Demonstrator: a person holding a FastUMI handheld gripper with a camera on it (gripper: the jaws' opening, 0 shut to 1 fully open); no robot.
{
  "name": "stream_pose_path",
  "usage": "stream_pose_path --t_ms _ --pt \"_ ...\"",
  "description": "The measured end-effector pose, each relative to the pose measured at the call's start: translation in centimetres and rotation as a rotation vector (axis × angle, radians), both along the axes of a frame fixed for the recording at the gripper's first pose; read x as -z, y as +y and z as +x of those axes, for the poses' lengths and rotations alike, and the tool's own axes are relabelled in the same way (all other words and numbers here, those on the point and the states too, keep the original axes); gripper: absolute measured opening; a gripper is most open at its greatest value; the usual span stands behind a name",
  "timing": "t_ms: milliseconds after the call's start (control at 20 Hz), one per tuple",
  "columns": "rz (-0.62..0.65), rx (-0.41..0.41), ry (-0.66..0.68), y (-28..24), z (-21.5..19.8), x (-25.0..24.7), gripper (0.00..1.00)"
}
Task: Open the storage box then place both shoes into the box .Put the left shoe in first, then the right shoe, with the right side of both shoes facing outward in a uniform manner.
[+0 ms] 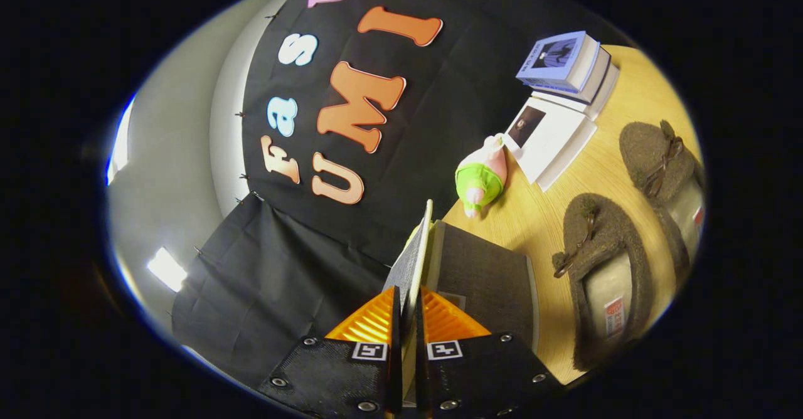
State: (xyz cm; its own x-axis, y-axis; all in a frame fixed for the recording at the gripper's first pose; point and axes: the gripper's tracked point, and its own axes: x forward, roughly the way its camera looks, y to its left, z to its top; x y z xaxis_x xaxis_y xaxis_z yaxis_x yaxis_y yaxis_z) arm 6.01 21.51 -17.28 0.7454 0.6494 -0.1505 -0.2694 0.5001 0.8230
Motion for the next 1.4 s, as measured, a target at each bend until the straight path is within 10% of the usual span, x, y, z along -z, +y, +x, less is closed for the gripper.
stream_pose_path --t_ms 650,1400 --pt "0.007 -0.018 -0.093 9.3 -2.0 -10.0 0.10" --pt "-0.125 -0.161 -0.123 25.9 -3.7 -10.3 0.13"
